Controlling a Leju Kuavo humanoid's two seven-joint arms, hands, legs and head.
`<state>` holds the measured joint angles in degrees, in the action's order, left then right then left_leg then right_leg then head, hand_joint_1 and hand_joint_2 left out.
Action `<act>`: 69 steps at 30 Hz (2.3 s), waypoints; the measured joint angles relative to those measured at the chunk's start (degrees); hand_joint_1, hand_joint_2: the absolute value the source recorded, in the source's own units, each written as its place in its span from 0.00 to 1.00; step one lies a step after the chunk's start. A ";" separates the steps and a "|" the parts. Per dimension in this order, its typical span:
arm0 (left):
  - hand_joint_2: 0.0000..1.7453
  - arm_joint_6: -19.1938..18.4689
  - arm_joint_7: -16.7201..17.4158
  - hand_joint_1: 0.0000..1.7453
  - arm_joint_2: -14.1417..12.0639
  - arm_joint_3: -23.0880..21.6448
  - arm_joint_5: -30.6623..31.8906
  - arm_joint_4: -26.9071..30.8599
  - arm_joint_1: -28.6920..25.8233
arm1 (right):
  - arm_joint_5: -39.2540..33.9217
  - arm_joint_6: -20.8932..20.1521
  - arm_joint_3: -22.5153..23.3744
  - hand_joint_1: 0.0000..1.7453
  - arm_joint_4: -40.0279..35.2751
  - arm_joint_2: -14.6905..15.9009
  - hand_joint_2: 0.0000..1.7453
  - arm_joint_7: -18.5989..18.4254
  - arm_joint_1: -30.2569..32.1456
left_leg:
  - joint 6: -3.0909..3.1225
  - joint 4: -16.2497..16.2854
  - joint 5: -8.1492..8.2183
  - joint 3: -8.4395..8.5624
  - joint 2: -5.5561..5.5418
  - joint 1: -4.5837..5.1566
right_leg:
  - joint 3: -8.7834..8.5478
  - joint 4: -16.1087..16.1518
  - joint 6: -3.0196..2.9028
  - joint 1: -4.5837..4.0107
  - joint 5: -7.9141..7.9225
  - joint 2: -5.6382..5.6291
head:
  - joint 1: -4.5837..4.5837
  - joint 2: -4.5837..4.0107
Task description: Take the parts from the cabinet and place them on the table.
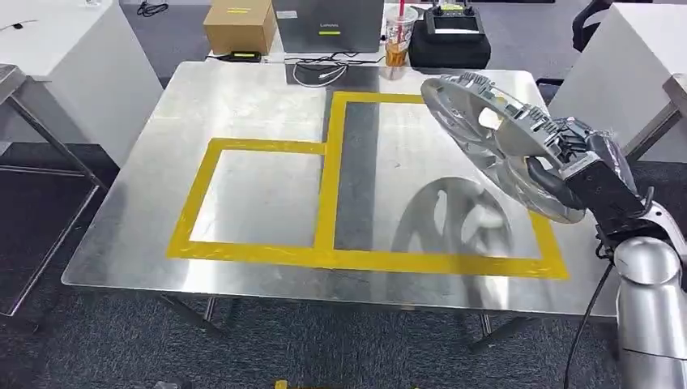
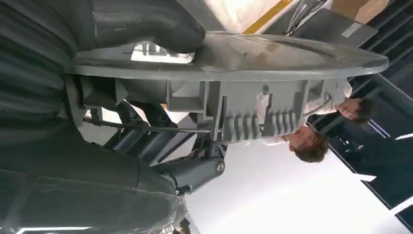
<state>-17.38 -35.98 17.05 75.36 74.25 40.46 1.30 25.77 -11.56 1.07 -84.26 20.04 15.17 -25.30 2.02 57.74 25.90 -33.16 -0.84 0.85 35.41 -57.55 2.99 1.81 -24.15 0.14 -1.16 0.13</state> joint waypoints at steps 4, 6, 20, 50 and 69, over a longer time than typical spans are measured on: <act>1.00 -0.33 0.09 0.00 0.09 -0.15 -0.24 0.20 0.04 | 0.48 -1.04 -0.63 0.98 0.00 -0.04 1.00 -0.07 -0.12 | -0.74 0.58 0.88 -0.21 0.22 -0.47 | 0.23 -0.78 -1.93 0.31 -0.54 -0.37 | -0.22 0.00; 1.00 -0.96 -0.18 0.00 0.11 -0.44 -0.70 0.31 0.15 | 0.59 -2.01 -0.85 0.98 0.00 0.04 1.00 -0.02 -0.15 | -1.59 4.72 3.32 -2.06 0.48 -0.58 | -0.18 -0.76 -2.45 0.24 -0.77 -0.39 | -0.57 0.00; 1.00 0.18 0.99 0.00 -0.28 -1.79 -2.80 -0.04 0.50 | 2.56 -2.21 -2.10 0.00 0.42 0.35 0.00 0.39 0.37 | 1.21 -1.09 -1.61 -0.72 0.99 -0.58 | -0.73 -0.67 -1.56 -0.59 -1.46 -0.58 | -0.50 0.00; 0.00 3.63 8.89 0.00 1.05 -2.84 -7.10 2.23 0.65 | 9.33 4.02 5.14 0.00 -2.88 -1.62 0.00 -5.07 1.35 | 0.61 -0.75 -1.43 -0.64 0.76 -0.36 | -1.97 0.69 -0.74 -0.36 -1.04 -0.68 | -0.70 0.00; 0.00 2.95 11.89 0.00 2.45 -1.79 -10.05 3.78 0.11 | 1.98 4.40 5.57 0.00 -5.88 -3.98 0.00 -2.32 0.16 | -1.81 11.87 6.50 -6.19 0.60 -0.75 | -1.00 0.02 -3.14 0.02 -0.12 0.00 | -0.85 0.00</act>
